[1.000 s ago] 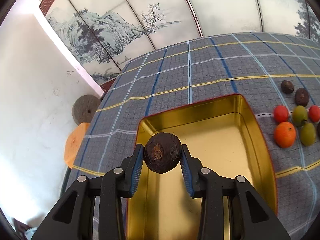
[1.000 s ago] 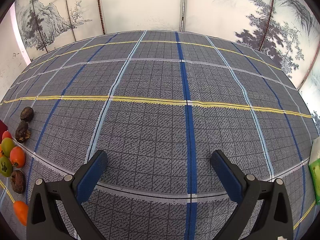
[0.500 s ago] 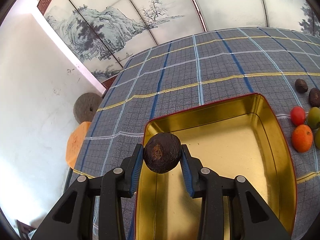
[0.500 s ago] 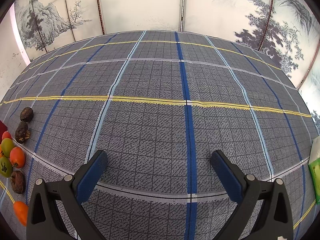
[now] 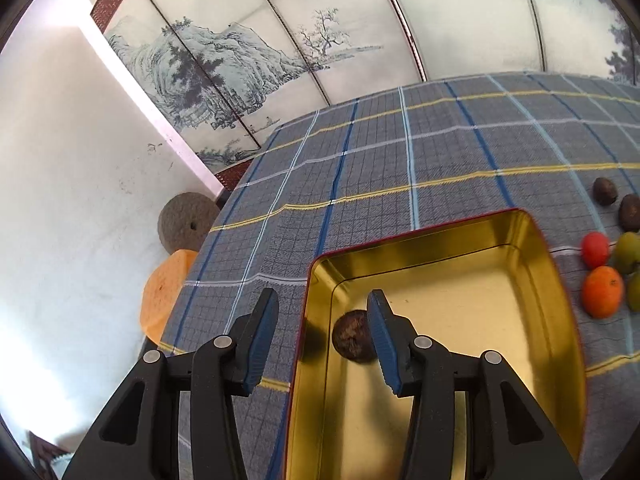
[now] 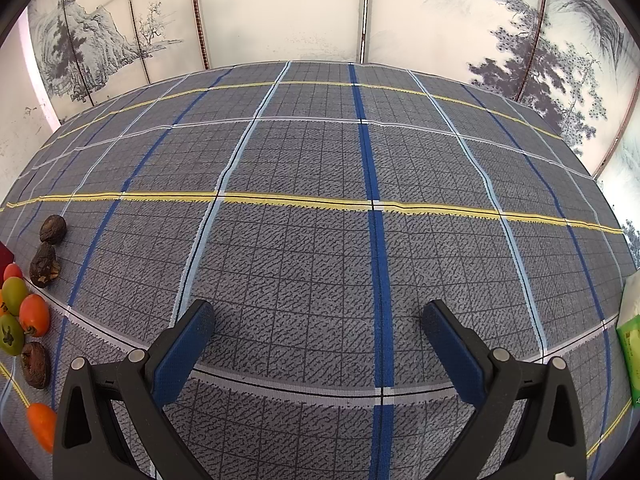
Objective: Organize fruits
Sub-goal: 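Open the left gripper to drop the brown fruit into the tin, then grasp the small orange with the right gripper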
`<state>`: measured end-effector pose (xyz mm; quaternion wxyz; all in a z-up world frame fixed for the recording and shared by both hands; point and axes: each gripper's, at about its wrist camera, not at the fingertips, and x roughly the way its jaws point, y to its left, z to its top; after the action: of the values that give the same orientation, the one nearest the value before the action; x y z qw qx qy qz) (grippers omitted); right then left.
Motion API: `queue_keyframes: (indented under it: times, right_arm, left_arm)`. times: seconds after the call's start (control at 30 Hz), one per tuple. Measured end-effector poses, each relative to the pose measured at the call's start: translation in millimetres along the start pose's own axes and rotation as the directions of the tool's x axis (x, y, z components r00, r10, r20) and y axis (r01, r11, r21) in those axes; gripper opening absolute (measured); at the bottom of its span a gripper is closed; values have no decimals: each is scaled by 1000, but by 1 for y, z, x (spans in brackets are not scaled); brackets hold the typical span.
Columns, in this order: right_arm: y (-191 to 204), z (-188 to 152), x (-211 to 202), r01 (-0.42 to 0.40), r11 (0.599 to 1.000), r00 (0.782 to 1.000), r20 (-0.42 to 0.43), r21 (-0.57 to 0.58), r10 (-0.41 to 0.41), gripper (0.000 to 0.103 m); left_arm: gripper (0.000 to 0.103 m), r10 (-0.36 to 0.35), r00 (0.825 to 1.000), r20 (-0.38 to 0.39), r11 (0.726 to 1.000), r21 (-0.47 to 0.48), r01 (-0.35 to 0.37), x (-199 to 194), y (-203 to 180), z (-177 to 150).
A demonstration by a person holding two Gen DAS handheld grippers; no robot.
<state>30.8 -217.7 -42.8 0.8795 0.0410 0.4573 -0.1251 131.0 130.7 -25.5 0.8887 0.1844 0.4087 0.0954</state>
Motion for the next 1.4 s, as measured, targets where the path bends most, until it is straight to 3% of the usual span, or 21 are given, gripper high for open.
queue_keyframes:
  times: [0.27,0.4,0.5,0.63,0.77,0.87,0.93,1.07,1.33,1.4]
  right_arm:
    - [-6,-4,-4,18,999,1000,0,30,-18,103]
    - [-8,-9,-8,16,999,1000,0,31,-16,103]
    - [-2,-29,-36,-54,999,995,79,5,54,100]
    - [16,-65,-96,-186,978,957,208,-98,203,100]
    - [36,-97,-150,-261,937,910,265,-234,320,97]
    - [48,-111,-163,-329,901,890,226,-282,395,87]
    - [60,-116,-160,-334,890,896,190,-311,402,83]
    - [78,-118,-146,-355,868,904,108,-347,413,65]
    - [110,-104,-118,-374,833,909,16,-407,416,65]
    - [116,-100,-111,-372,831,913,0,-414,408,65]
  left_arm:
    - [50,-86,995,52,991,-102,91,-62,4,-9]
    - [60,-95,992,78,987,-122,104,-87,0,-13]
    - [63,-94,991,97,986,-129,106,-105,-4,-19]
    - [66,-86,990,113,989,-113,99,-120,-14,-25]
    - [68,-96,989,112,989,-105,108,-125,-24,-27]
    - [68,-122,987,106,983,-124,135,-127,-30,-31]
    - [68,-148,983,106,976,-146,162,-128,-33,-36]
    - [68,-191,976,108,967,-147,206,-132,-38,-46]
    - [68,-274,946,172,931,-199,306,-146,-31,-67]
    - [73,-301,938,173,916,-222,335,-148,-26,-71]
